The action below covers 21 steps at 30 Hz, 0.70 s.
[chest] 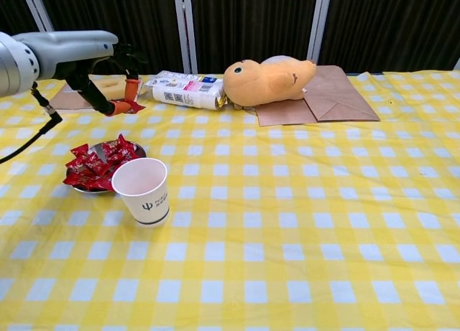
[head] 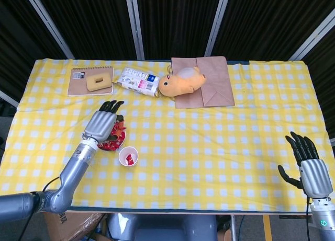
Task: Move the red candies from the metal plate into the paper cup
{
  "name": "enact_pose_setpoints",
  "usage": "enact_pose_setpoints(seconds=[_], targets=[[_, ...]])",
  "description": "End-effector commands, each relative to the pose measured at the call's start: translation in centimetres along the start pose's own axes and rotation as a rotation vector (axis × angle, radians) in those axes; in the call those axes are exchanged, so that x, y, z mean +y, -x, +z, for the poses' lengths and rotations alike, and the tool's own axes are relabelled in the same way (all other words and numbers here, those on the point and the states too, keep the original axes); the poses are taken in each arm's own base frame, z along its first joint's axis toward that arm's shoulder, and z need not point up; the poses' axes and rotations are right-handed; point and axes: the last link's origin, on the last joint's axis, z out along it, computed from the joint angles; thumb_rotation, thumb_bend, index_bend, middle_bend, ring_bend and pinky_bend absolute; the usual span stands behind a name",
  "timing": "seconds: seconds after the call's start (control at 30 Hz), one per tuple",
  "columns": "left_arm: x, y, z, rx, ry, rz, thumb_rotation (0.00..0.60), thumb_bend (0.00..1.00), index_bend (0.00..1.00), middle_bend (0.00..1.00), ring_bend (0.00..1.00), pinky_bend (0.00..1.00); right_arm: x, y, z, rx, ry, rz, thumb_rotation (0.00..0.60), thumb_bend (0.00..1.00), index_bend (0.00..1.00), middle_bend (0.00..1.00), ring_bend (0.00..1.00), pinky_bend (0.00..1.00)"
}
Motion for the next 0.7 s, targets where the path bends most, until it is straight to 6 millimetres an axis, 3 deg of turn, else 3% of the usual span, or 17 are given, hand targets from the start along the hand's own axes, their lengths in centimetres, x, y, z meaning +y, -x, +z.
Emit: enact_pose_setpoints(seconds=[0.03, 0.3, 0.7], targets=[[1.4, -0.4, -2.8, -0.008, 0.08, 0.02, 0.6, 0.48, 0.59, 0.04, 0.0, 0.0, 0.0, 0.0, 0.0, 0.001, 0.0, 0.0, 0.6, 0.42, 0.0, 0.0, 0.0, 0.0], [2.6, 1.7, -5.1, -0.07, 0.147, 0.026, 0.6, 0.48, 0.59, 0.04, 0.0, 0.0, 0.0, 0.0, 0.0, 0.005, -0.001, 0.002, 0.6, 0.42, 0.0, 0.0, 0.0, 0.0], [2.5, 4.1, -4.5, -0.113, 0.132, 0.028, 0.6, 0.48, 0.59, 0.04, 0.0, 0.0, 0.0, -0.1, 0.0, 0.006, -0.005, 0.008, 0.6, 0.42, 0.0, 0.0, 0.0, 0.0]])
